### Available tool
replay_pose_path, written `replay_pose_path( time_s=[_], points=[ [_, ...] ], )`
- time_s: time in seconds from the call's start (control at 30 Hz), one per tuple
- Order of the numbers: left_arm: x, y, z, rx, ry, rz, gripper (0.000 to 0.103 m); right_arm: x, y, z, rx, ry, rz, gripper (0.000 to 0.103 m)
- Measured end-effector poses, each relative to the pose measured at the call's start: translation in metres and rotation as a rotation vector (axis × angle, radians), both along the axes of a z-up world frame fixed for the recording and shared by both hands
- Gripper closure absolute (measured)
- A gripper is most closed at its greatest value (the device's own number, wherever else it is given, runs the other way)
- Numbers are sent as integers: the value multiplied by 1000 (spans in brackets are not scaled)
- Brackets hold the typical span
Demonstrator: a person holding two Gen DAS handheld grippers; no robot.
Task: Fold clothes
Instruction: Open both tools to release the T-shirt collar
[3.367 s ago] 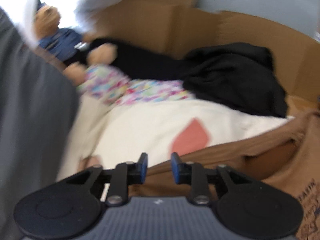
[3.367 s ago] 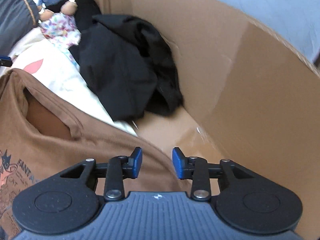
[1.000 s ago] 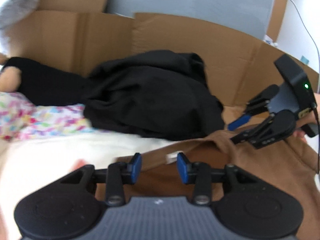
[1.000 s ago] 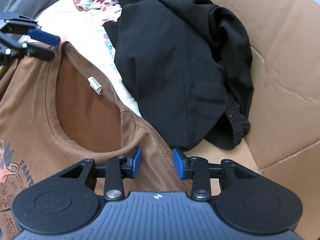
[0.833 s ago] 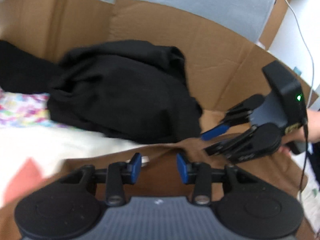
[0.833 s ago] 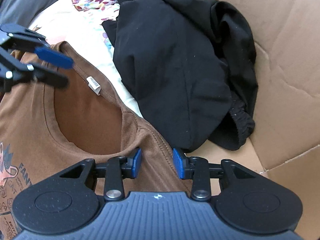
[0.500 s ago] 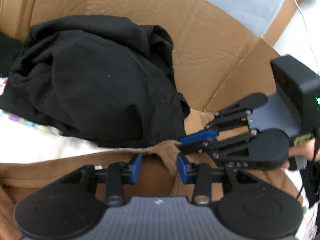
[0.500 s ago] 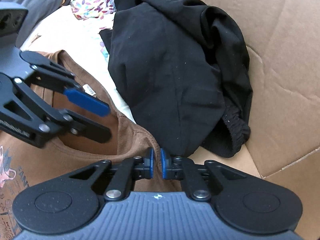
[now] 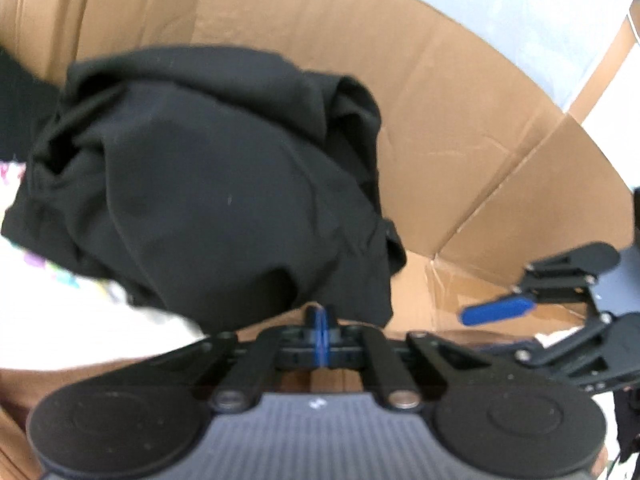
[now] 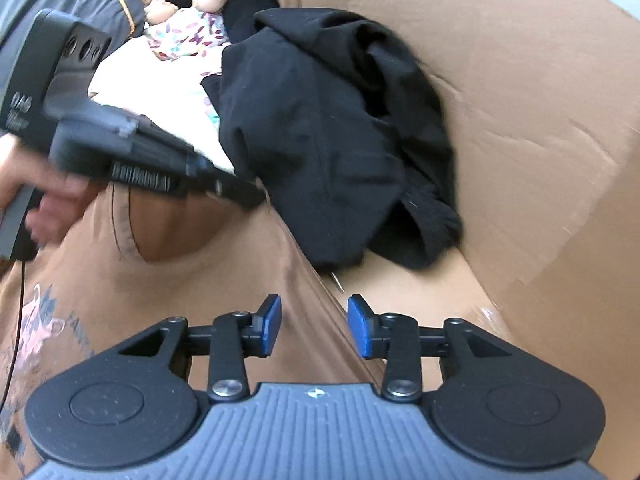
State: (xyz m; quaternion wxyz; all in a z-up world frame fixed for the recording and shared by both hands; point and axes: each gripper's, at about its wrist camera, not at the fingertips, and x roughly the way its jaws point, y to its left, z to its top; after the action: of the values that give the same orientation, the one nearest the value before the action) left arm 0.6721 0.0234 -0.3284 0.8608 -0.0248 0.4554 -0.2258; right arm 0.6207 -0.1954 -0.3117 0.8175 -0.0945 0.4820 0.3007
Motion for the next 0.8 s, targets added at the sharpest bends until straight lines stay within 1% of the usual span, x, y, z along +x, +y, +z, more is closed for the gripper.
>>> replay_pose_path(
  time_s=[0.07, 0.13, 0.2, 0.23, 0.27, 0.3, 0.37, 0.43, 0.5, 0.57, 0.6, 0.67, 0.7, 0.73, 0.77, 0.8],
  points=[
    [1, -5, 1, 35, -1, 0, 102, -6, -12, -1, -13, 18, -20, 60],
    [2, -8, 1, 62, 16, 27, 97, -13, -24, -1, -32, 43, -45, 59],
    [4, -10, 2, 68, 23, 49, 91, -21, -36, -2, -47, 68, -67, 59],
    [-1, -9, 5, 69, 19, 58, 91, -25, -42, -2, -52, 81, -77, 59],
    [-5, -9, 7, 76, 10, 55, 86, -30, -51, -1, -56, 92, -84, 59],
    [-10, -7, 9, 83, 6, 46, 79, -35, -59, 1, -61, 104, -91, 59],
    [-18, -4, 13, 105, -4, 34, 72, -48, -70, 2, -74, 133, -105, 59],
    [-27, 1, 18, 134, -14, 26, 70, -55, -75, 3, -79, 153, -122, 59],
    [-35, 9, 22, 147, -16, 31, 69, -62, -78, 2, -91, 174, -143, 58],
    [-46, 19, 28, 155, -22, 41, 67, -70, -81, 0, -122, 200, -173, 58],
    [-52, 25, 31, 162, -28, 48, 64, -74, -81, -1, -125, 220, -179, 58],
    [-66, 39, 39, 178, -40, 60, 63, -80, -82, -5, -131, 259, -184, 59],
    [-73, 46, 43, 187, -46, 66, 63, -83, -82, -6, -138, 260, -182, 59],
    [-76, 50, 44, 190, -47, 70, 63, -86, -83, -7, -147, 261, -179, 65],
    [-80, 55, 46, 193, -48, 74, 63, -88, -85, -6, -168, 252, -177, 84],
    [-87, 66, 51, 197, -50, 82, 63, -88, -87, -6, -178, 249, -179, 92]
  ],
)
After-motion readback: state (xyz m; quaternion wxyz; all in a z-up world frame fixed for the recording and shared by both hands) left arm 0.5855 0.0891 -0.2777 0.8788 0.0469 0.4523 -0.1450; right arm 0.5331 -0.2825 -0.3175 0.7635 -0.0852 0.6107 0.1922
